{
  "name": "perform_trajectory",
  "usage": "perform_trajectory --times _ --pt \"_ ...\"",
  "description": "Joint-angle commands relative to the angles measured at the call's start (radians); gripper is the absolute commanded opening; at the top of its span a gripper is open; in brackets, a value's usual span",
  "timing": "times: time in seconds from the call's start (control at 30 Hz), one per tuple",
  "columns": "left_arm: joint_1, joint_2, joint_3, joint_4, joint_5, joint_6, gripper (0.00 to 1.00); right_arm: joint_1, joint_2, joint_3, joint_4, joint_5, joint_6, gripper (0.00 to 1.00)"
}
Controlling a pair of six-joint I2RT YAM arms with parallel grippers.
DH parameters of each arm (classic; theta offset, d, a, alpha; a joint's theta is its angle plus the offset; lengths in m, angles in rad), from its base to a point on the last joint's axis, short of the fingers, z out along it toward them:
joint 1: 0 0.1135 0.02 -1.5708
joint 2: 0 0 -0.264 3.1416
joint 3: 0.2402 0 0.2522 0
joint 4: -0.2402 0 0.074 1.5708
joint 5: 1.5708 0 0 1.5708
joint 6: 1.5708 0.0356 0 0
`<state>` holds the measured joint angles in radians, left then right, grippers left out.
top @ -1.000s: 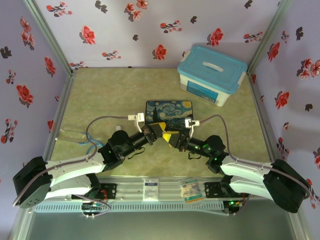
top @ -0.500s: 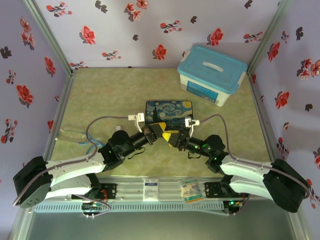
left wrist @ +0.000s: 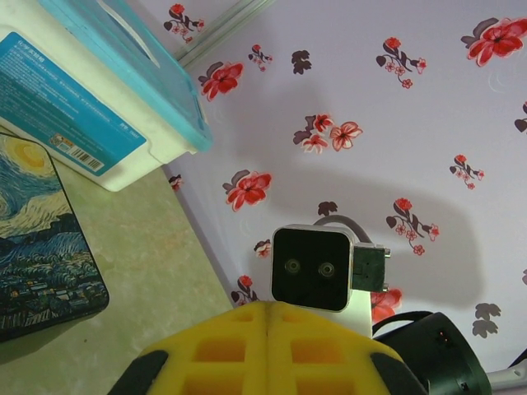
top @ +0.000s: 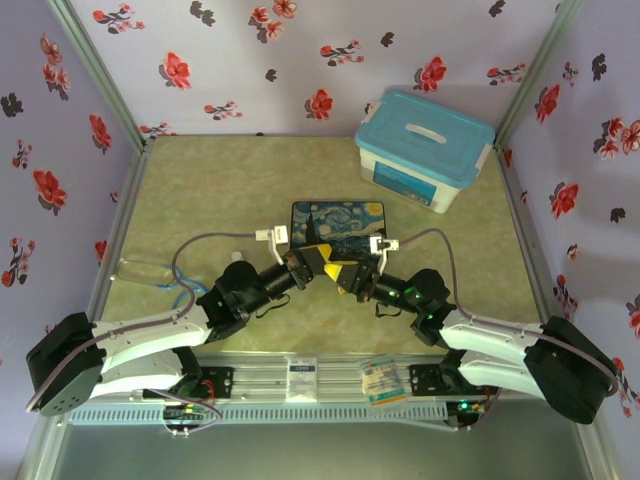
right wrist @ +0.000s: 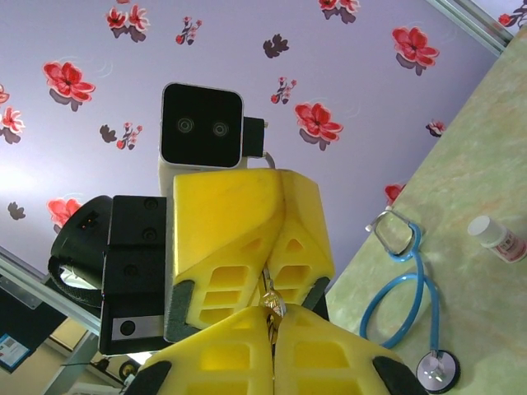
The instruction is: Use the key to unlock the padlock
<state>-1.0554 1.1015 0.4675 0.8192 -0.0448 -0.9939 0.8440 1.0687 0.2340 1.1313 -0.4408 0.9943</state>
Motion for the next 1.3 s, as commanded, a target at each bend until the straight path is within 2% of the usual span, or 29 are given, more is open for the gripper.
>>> perform_trajectory --times 0.0,0.03,0.07,0.1,0.2,0.3,0.4,0.47,0.6,0.77,0.93,1.07,1.27 --pt "0.002 -0.005 -0.025 0.025 -0.032 -0.025 0.35 0.003 -0.026 -0.007 0.013 0.019 -0.032 0.0" --pt "0.002 -0.013 -0.031 0.022 -0.046 -0.028 0.57 0.002 -0.039 -0.011 -0.007 0.027 -0.036 0.0" --pt "0.002 -0.024 -0.042 0.019 -0.066 -0.025 0.87 0.002 -0.058 -0.014 -0.048 0.038 -0.044 0.0" --pt "0.002 -0.04 -0.05 0.012 -0.083 -0.019 0.99 0.001 -0.085 -0.015 -0.11 0.05 -0.057 0.0" --pt "0.002 -0.106 -0.062 -0.078 -0.151 0.0 1.0 0.0 -0.184 -0.018 -0.323 0.087 -0.103 0.0" --pt "0.003 -0.158 -0.003 -0.358 -0.221 -0.003 1.0 -0.007 -0.321 -0.022 -0.57 0.13 -0.146 0.0" --pt "0.003 -0.136 0.073 -0.587 -0.249 0.016 1.0 -0.018 -0.443 -0.015 -0.832 0.18 -0.185 0.0" --pt "-0.002 -0.097 0.09 -0.63 -0.253 0.02 1.0 -0.035 -0.502 -0.006 -0.999 0.214 -0.196 0.0" --pt "-0.024 0.006 0.083 -0.57 -0.251 0.025 1.0 -0.078 -0.562 0.018 -1.283 0.29 -0.191 0.0" --pt "-0.05 0.151 0.129 -0.537 -0.217 0.08 1.0 -0.105 -0.512 0.066 -1.495 0.373 -0.181 0.0" --pt "-0.05 0.271 0.094 -0.345 -0.141 0.115 0.99 -0.132 -0.481 0.063 -1.514 0.369 -0.184 0.0" --pt "-0.037 0.365 0.095 -0.253 -0.081 0.144 0.97 -0.162 -0.48 0.046 -1.481 0.343 -0.173 0.0" --pt "0.002 0.482 0.103 -0.166 -0.061 0.152 0.85 -0.175 -0.467 0.044 -1.478 0.336 -0.181 0.0"
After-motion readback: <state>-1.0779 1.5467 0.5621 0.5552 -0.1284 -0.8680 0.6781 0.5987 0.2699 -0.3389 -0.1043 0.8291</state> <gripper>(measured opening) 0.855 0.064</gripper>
